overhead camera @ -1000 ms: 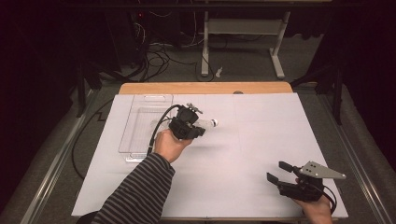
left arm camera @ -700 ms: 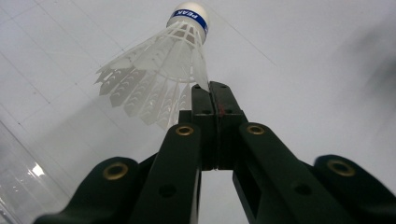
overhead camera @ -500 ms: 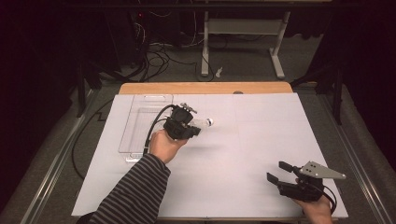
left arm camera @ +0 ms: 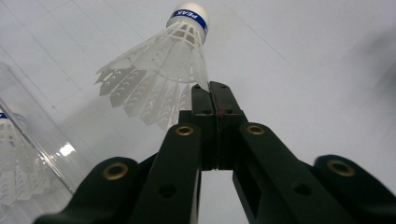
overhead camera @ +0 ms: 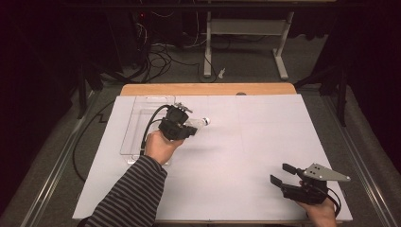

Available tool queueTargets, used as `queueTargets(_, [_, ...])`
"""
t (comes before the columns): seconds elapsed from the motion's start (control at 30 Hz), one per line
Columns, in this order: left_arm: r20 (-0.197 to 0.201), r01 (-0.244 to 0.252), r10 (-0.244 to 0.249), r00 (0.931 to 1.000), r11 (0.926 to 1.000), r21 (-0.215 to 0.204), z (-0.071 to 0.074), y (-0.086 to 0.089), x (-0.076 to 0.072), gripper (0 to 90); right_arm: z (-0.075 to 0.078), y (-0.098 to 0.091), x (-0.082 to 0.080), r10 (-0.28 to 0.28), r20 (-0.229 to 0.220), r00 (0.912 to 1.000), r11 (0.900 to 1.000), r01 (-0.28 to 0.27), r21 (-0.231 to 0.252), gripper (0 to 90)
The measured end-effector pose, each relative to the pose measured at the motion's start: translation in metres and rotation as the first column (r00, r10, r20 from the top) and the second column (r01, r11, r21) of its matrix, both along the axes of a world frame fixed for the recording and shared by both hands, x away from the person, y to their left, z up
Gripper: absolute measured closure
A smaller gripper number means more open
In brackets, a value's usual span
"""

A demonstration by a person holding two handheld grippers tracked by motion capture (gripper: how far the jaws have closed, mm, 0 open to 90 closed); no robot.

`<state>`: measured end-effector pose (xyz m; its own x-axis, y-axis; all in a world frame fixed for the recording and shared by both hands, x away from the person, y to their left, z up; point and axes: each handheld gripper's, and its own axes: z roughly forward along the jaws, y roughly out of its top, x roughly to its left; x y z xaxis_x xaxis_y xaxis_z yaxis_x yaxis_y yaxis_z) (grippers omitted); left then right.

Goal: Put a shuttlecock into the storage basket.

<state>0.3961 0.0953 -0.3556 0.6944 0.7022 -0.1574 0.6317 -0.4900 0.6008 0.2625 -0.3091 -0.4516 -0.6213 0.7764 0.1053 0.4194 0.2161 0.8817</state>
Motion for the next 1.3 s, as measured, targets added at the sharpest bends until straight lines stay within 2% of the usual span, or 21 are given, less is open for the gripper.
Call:
queueTargets(0.43, [0.008, -0.034, 0.034, 0.9994, 0.9994, 0.011, 0.002, 0.017, 0.0, 90.0, 0.0, 0.0, 0.0, 0.0, 0.0, 1.0, 1.0, 0.0, 0.0, 31.9])
queueTargets(0.7, [0.014, -0.059, 0.059, 0.9982, 0.9983, -0.001, 0.005, 0.029, -0.001, 90.0, 0.0, 0.0, 0.0, -0.001, -0.002, 1.0, 1.0, 0.001, -0.002, 31.9])
queueTargets(1.3, [0.021, -0.079, 0.08, 0.9966, 0.9967, -0.018, 0.01, 0.04, -0.001, 90.0, 0.0, 0.0, 0.0, -0.001, -0.002, 1.0, 1.0, 0.001, -0.002, 31.9])
